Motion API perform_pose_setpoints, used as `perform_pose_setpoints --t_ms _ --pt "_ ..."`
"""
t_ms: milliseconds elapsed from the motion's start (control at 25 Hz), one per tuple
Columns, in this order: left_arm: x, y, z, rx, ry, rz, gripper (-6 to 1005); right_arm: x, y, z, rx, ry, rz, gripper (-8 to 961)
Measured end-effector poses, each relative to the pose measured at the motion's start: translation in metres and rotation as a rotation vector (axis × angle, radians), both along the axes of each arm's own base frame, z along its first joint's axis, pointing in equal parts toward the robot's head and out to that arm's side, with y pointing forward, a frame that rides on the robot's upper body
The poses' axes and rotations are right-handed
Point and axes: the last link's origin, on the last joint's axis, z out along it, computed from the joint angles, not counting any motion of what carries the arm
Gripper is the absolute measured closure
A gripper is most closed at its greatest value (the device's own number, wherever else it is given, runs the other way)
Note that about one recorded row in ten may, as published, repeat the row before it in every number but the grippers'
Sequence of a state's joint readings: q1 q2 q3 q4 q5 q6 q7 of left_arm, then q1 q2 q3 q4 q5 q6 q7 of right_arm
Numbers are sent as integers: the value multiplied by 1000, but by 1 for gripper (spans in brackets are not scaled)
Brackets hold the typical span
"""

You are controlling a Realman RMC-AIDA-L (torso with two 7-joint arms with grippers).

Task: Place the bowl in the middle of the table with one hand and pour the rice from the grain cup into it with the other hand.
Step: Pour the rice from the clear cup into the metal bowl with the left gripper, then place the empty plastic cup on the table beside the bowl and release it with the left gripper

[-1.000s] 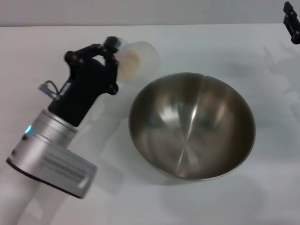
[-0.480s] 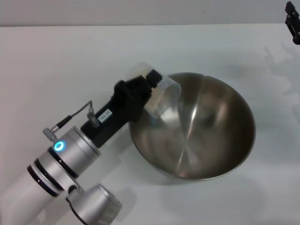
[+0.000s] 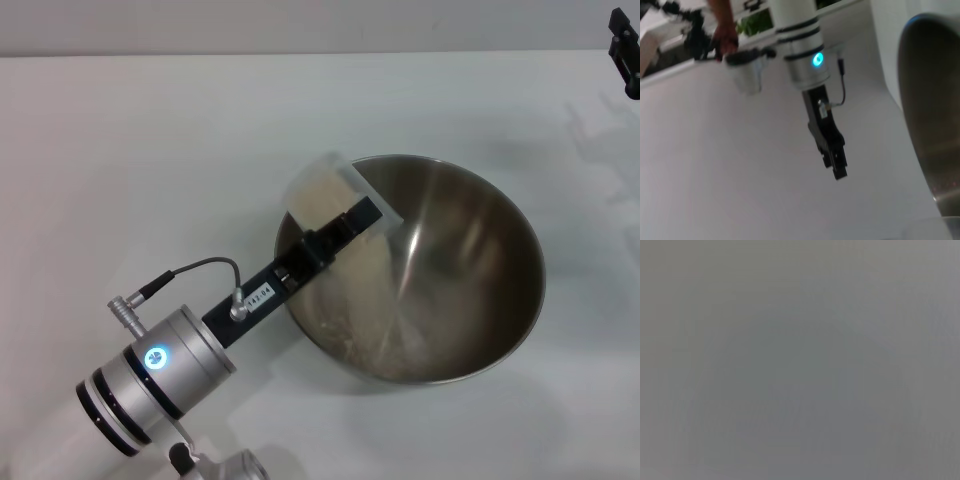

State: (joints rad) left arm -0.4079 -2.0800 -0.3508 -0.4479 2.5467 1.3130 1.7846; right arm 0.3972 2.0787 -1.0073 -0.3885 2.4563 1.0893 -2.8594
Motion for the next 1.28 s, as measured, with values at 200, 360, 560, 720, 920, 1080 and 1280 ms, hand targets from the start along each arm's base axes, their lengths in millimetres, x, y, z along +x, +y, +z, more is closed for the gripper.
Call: perform_pose_setpoints --t_ms 200,360,560,720,920,1080,1280 --pt "2 -3 -2 80 80 -76 955 0 0 -1 -3 -2 2 474" --pt "0 -3 -6 143 169 -133 952 -1 0 -1 -5 -3 3 474" --pt "0 -4 -6 154 186 -154 948 -1 1 0 -3 -5 6 472" --pt "1 -3 -5 150 174 -149 945 -1 1 0 -3 -5 3 471" --pt "9 -1 4 93 22 -85 942 0 1 0 -3 -7 -2 470" --pt "21 6 28 -143 -446 151 939 0 1 1 -2 -7 -3 470" --pt "8 22 50 -373 -872 402 935 1 1 0 -3 -5 -6 469"
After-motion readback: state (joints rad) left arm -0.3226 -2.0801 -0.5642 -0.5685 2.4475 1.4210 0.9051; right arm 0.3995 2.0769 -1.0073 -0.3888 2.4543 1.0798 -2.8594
